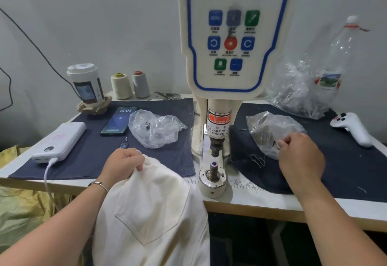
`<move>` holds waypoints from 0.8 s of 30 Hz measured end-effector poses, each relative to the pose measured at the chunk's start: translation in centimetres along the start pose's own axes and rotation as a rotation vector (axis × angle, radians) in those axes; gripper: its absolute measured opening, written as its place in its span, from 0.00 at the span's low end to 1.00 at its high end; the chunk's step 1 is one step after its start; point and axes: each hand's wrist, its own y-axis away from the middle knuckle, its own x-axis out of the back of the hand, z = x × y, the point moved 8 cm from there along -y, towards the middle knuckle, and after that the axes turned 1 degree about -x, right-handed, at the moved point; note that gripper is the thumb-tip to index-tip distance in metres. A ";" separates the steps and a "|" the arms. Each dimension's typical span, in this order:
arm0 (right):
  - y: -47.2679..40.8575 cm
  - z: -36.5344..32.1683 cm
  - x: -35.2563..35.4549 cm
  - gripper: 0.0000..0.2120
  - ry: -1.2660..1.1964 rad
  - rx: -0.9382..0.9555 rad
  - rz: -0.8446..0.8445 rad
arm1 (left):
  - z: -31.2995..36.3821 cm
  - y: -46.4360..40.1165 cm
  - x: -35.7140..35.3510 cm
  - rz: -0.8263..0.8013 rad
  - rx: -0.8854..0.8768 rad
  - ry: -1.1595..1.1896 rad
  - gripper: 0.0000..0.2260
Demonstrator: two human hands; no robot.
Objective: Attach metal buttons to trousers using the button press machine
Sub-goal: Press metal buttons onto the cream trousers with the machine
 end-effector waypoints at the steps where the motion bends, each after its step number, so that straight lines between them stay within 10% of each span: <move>1: 0.9 -0.5 0.6 0.08 -0.174 -0.031 -0.012 | 0.0 0.0 0.0 0.000 -0.001 -0.004 0.09; 9: 11.8 -6.8 -5.5 0.04 -1.312 -0.818 -0.766 | -0.5 -0.3 0.0 -0.003 0.003 0.010 0.07; 24: 13.7 -11.0 -5.0 0.10 -1.688 -1.149 -0.948 | -0.4 -0.3 0.1 0.005 0.003 0.017 0.08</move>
